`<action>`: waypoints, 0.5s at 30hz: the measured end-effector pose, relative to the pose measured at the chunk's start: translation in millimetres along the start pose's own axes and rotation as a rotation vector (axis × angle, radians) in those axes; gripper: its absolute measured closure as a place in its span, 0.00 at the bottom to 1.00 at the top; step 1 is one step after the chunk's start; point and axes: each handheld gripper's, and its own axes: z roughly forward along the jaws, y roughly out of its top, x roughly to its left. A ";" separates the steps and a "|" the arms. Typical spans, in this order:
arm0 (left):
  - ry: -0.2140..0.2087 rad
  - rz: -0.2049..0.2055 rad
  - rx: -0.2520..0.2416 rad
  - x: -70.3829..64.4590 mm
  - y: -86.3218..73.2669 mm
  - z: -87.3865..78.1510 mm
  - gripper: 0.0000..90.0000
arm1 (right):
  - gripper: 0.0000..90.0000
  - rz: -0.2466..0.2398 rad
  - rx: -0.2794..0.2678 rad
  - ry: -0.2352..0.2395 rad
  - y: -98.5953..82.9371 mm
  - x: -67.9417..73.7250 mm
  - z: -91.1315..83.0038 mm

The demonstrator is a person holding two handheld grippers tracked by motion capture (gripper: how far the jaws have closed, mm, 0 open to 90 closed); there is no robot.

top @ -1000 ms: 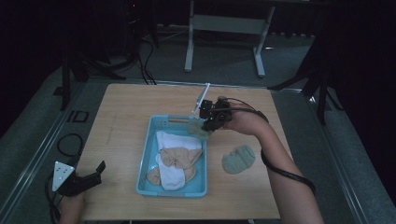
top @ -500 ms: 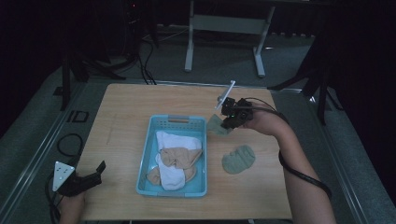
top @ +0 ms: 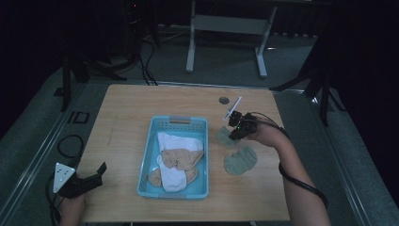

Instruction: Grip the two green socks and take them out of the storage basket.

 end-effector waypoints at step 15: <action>-0.001 -0.002 0.000 0.1 0.0 -0.1 0.00 | 0.82 0.057 0.017 0.025 -7.5 -7.6 42.2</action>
